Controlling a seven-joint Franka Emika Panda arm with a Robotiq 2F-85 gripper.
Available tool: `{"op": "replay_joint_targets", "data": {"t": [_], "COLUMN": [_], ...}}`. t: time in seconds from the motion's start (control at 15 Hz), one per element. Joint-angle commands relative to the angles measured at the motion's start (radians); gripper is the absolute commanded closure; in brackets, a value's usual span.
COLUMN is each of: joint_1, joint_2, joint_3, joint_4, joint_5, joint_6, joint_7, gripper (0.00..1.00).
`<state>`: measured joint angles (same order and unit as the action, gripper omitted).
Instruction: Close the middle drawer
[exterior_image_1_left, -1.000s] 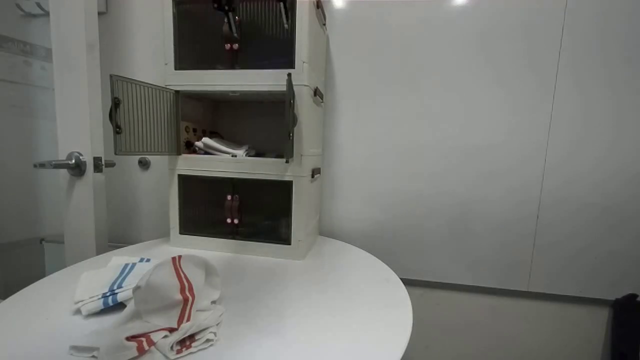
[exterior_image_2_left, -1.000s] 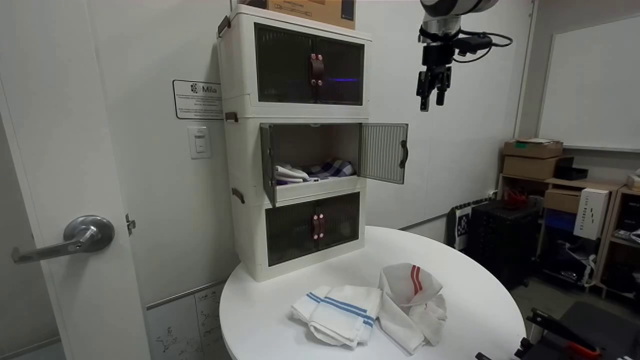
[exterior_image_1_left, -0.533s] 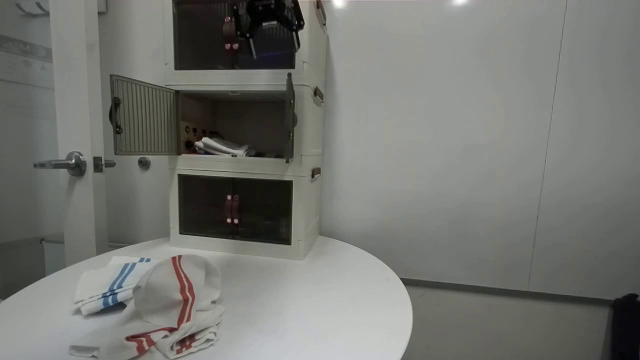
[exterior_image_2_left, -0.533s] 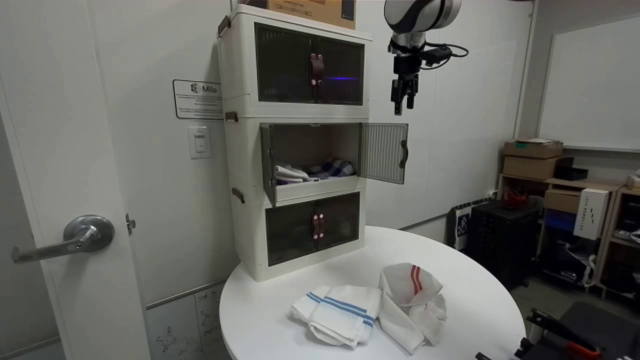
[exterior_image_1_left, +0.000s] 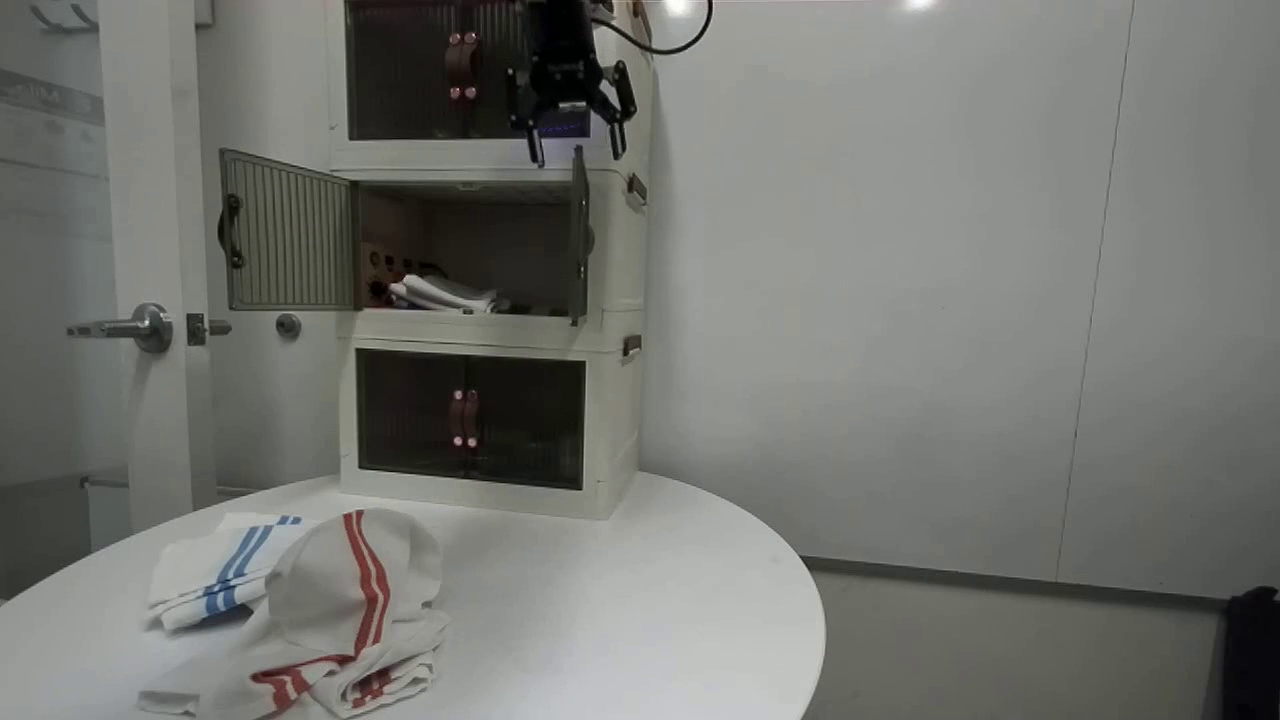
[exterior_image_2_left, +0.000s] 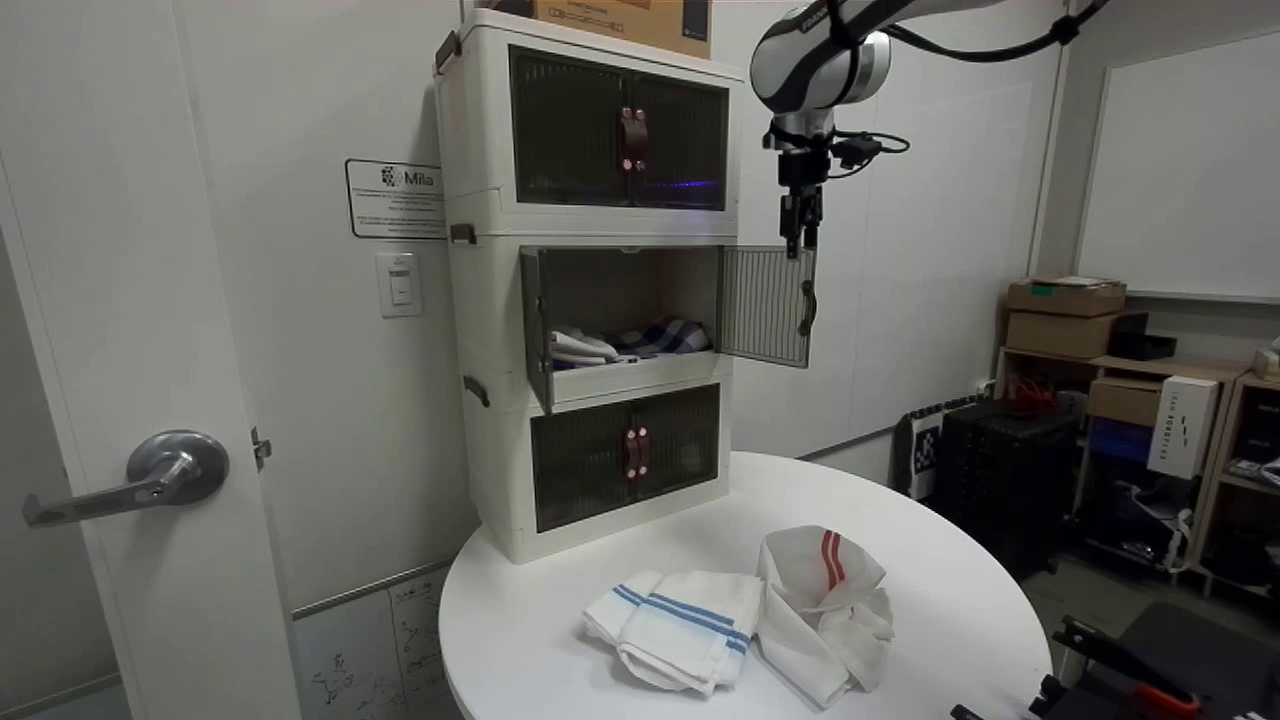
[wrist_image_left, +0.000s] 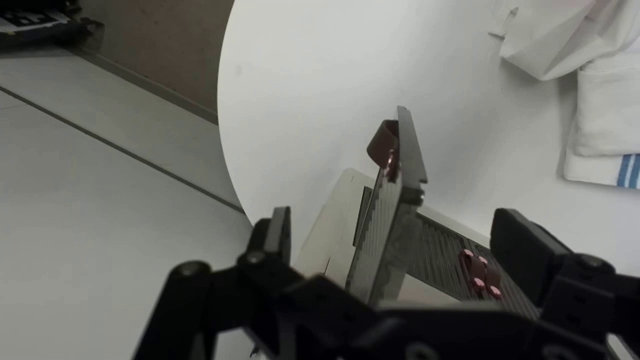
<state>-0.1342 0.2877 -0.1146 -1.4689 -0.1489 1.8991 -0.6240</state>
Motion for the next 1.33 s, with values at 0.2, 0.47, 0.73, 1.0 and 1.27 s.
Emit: {"op": "replay_joint_targets", "data": {"t": [0.2, 0.47, 0.73, 1.0, 1.27], "joint_1": [-0.032, -0.019, -0.008, -0.001, 0.011], "joint_2": [0.055, 0.05, 0.038, 0.029, 0.013], "joint_3": [0.037, 0.065, 0.088, 0.103, 0.117], "joint_4": [0.055, 0.031, 0.013, 0.0, -0.024], "joint_5": [0.019, 0.013, 0.01, 0.012, 0.012], "joint_6": [-0.075, -0.071, -0.064, -0.062, -0.058], "joint_7": [-0.079, -0.105, -0.129, -0.155, -0.173], "gripper": [0.0, 0.0, 0.0, 0.0, 0.0]}}
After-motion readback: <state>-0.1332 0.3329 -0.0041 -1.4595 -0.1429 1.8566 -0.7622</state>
